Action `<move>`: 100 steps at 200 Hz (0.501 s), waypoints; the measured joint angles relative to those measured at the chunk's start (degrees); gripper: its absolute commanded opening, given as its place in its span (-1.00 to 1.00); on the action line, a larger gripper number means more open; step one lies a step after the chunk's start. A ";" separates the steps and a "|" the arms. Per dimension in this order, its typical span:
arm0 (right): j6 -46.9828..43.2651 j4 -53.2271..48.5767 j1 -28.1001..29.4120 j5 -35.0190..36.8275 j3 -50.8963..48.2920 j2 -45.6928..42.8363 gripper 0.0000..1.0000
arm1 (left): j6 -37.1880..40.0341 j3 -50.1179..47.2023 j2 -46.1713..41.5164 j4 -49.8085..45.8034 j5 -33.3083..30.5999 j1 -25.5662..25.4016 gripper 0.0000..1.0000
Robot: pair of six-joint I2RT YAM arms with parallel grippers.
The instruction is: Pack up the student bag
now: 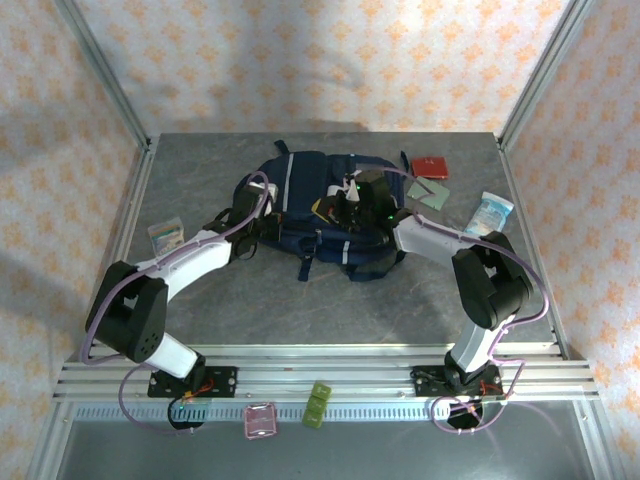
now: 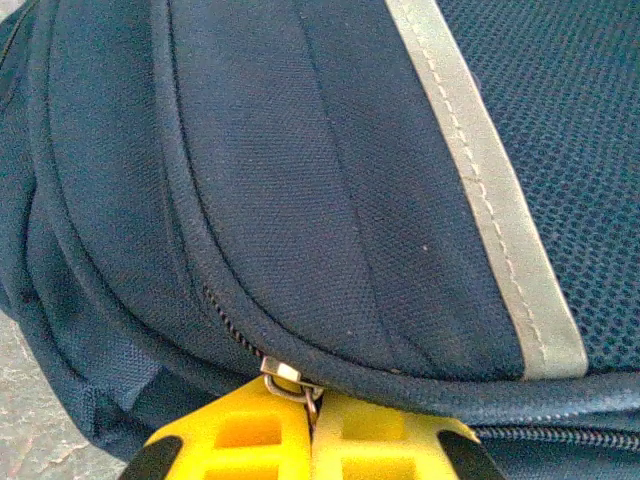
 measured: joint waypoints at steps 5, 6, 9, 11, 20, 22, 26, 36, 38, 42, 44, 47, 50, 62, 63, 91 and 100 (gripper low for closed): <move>0.00 0.00 0.00 -0.02 -0.02 0.00 -1.00 | 0.09 0.00 0.02 0.02 -0.17 0.00 -1.00; 0.00 0.00 0.00 -0.02 -0.02 0.00 -1.00 | -0.02 0.00 0.02 0.04 -0.22 0.00 -1.00; 0.00 0.02 0.00 -0.02 -0.02 0.00 -1.00 | 0.02 0.00 0.02 0.13 -0.31 0.00 -1.00; 0.00 0.02 0.00 -0.02 -0.02 0.00 -1.00 | -0.02 0.00 0.02 0.15 -0.42 0.00 -1.00; 0.00 0.04 0.00 -0.02 -0.02 0.00 -1.00 | -0.07 0.00 0.02 0.26 -0.92 0.00 -1.00; -0.02 0.04 0.00 -0.02 -0.02 0.00 -1.00 | -0.09 0.00 0.02 0.26 -1.01 0.00 -1.00; -0.04 0.04 0.00 -0.02 -0.02 0.00 -1.00 | -0.09 0.00 0.00 0.26 -1.33 -0.02 -1.00; -0.09 0.02 0.00 -0.02 -0.02 0.00 -1.00 | -0.26 -0.02 -0.11 0.24 -2.01 -0.02 -1.00; -0.11 0.02 0.00 -0.02 -0.02 0.00 -1.00 | -0.35 -0.02 -0.20 0.22 -2.36 0.00 -1.00; -0.17 0.02 0.00 -0.02 -0.02 0.00 -1.00 | -0.50 -0.02 -0.24 0.22 -2.73 0.00 -1.00; -0.22 0.02 0.00 -0.02 -0.02 0.00 -1.00 | -0.55 -0.02 -0.37 0.15 -3.02 0.02 -1.00; -0.28 0.02 0.00 -0.02 -0.02 0.00 -1.00 | -0.66 -0.02 -0.44 0.15 -3.23 0.04 -1.00; -0.35 0.02 0.00 -0.02 -0.02 0.00 -1.00 | -0.81 -0.02 -0.55 0.11 -3.39 0.07 -1.00; -0.72 -0.02 -0.02 -0.04 -0.02 0.00 -1.00 | -1.40 -0.09 -1.22 -0.37 -3.74 0.48 -1.00; -0.74 0.00 -0.02 -0.04 -0.02 0.00 -1.00 | -1.42 -0.09 -1.33 -0.50 -3.78 0.55 -1.00; -1.92 -0.33 -0.20 -1.01 0.00 0.00 -1.00 | -2.01 -1.18 -3.67 -1.53 -3.56 0.92 -1.00; -2.54 -0.90 -0.31 -1.46 0.13 0.02 -1.00 | -2.23 -2.03 -4.83 -1.79 -2.97 0.94 -1.00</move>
